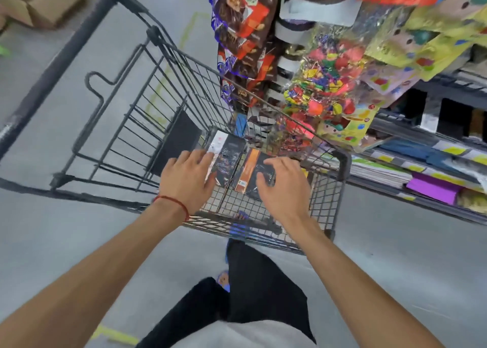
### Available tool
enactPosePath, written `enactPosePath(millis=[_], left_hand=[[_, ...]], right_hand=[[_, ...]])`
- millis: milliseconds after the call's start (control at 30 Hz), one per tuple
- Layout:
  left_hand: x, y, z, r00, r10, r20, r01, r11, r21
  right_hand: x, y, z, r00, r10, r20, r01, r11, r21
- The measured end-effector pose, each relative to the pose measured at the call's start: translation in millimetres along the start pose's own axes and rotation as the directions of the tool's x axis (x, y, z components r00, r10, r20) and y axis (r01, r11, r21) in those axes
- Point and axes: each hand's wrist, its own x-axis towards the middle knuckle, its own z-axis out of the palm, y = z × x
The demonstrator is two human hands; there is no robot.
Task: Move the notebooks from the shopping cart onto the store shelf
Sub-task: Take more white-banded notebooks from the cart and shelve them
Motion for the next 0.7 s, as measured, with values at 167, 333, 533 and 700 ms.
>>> enactPosePath(millis=[167, 333, 533, 700], left_hand=[[46.5, -17.5, 35.9, 0.996, 0.034, 0.084, -0.032, 0.999, -0.023], [81.5, -53.5, 84.7, 0.980, 0.084, 0.179, -0.079, 0.996, -0.036], [106.6, -90.1, 144.0, 0.941, 0.205, 0.271, -0.205, 0.978, -0.028], [110.4, -111.1, 174.3, 0.919, 0.285, 0.273, -0.286, 0.958, -0.039]], right_hand=[[37.5, -1.9, 51.5, 0.995, 0.034, 0.092, -0.034, 0.999, 0.001], [54.8, 0.7, 104.0, 0.970, 0.100, 0.221, -0.104, 0.994, 0.010], [68.8, 4.1, 157.5, 0.928, 0.146, 0.344, -0.152, 0.988, -0.010], [91.2, 3.8, 208.8, 0.866, 0.204, 0.456, -0.280, 0.954, 0.106]])
